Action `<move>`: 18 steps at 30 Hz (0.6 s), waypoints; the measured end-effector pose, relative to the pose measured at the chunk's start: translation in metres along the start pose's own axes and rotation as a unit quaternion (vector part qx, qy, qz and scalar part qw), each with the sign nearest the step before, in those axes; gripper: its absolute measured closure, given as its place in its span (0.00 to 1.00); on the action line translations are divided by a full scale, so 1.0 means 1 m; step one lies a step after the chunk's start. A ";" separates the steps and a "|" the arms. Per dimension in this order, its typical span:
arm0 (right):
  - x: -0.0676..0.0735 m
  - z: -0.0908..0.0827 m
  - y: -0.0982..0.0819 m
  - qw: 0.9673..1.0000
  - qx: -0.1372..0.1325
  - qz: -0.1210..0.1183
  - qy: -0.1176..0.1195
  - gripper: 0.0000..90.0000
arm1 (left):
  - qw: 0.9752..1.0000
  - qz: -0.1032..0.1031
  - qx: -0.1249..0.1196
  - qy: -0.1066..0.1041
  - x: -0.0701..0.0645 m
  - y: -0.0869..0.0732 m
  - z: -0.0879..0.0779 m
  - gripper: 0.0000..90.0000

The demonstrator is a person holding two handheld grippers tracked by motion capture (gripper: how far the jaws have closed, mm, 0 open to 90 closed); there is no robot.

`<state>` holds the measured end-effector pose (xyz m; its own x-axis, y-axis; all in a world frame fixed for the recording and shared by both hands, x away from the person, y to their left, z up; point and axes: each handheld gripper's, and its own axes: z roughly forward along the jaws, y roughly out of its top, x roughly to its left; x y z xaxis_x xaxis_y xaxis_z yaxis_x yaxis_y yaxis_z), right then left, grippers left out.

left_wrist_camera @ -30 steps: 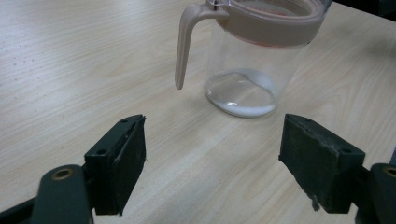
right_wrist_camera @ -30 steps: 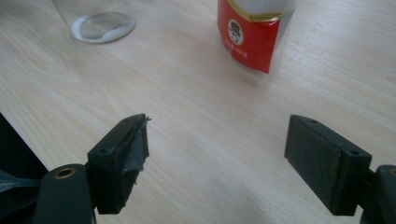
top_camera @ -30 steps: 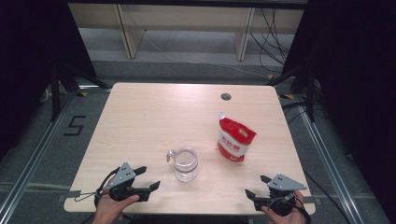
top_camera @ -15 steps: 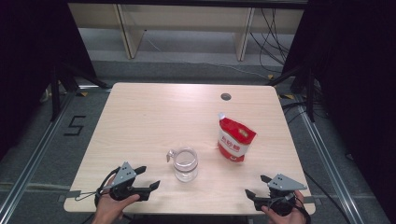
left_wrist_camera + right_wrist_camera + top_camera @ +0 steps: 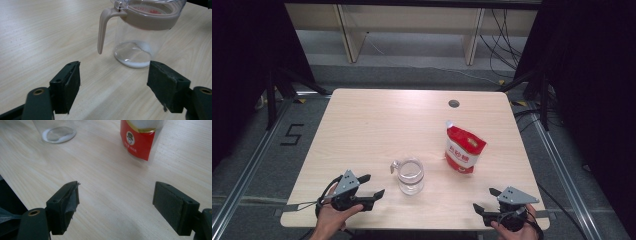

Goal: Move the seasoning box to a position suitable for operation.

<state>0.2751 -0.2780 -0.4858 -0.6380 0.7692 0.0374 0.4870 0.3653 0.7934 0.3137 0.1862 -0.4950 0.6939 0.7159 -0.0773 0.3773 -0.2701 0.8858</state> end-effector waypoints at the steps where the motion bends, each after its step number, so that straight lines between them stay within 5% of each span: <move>1: 0.000 0.000 0.000 1.000 0.003 -0.002 -0.004 0.24 | 1.000 0.005 0.003 0.003 0.001 0.001 0.000 0.30; 10: 0.001 0.001 0.000 1.000 0.001 -0.012 0.003 0.25 | 1.000 0.011 0.003 0.008 0.012 0.006 0.013 0.43; 18: 0.002 0.002 0.000 1.000 0.004 -0.012 0.008 0.25 | 0.999 0.040 0.004 0.011 0.016 0.013 0.031 0.49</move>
<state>0.2757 -0.2754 -0.4870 -0.6591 0.7515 0.0290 0.4762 0.3873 0.7894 0.3488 0.1742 -0.4984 0.7086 0.7056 0.0040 0.3262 -0.3326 0.8849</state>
